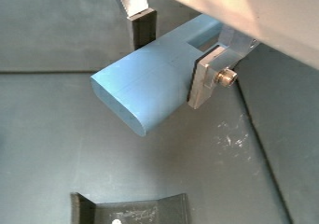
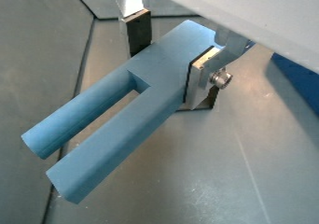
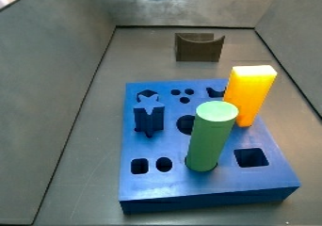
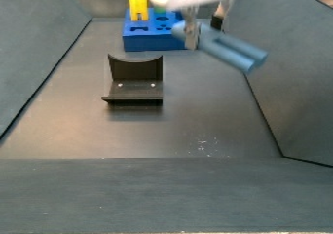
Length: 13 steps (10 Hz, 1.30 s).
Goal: Pick up the square-circle object. Move up. Place the square-circle object on the fixture. Regrasp the square-circle object. Move to above the board. Insert the square-circle object.
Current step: Place the square-circle object on the fixture.
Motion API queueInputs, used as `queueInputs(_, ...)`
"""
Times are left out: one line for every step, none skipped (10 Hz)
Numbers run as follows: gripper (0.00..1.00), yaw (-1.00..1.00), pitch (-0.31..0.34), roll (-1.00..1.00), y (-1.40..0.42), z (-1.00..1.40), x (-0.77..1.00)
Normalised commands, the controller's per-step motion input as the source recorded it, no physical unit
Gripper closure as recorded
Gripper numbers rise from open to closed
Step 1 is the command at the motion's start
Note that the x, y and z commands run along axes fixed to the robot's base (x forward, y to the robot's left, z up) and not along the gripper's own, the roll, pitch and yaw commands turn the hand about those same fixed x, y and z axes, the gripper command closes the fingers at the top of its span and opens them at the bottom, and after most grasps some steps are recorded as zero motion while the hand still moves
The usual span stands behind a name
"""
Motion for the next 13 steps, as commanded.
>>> queueInputs(1.00, -0.02, 0.070, 0.07, 0.01, 0.40, 0.00)
queueInputs(1.00, -0.01, 0.083, 0.08, 0.01, 0.23, 0.00)
queueInputs(1.00, -1.00, -0.012, -0.15, -0.64, -0.31, 1.00)
queueInputs(1.00, -1.00, -0.014, -0.15, -0.61, -0.32, 1.00)
queueInputs(1.00, -1.00, -0.019, -0.16, -0.54, -0.30, 1.00)
queueInputs(1.00, -1.00, -0.012, -0.19, -0.43, -0.24, 1.00)
queueInputs(1.00, -1.00, -0.011, -0.21, -0.38, -0.22, 1.00)
queueInputs(1.00, -1.00, -0.016, -0.23, -0.33, -0.20, 1.00)
queueInputs(1.00, -1.00, -0.020, -0.25, -0.29, -0.18, 1.00)
queueInputs(1.00, -0.92, -0.028, -0.31, -0.21, -0.15, 1.00)
queueInputs(1.00, -0.75, -0.026, -0.29, -0.17, -0.13, 1.00)
queueInputs(1.00, -0.44, -0.011, -0.22, -0.12, -0.10, 1.00)
queueInputs(1.00, -0.28, 0.004, -0.17, -0.10, -0.08, 0.96)
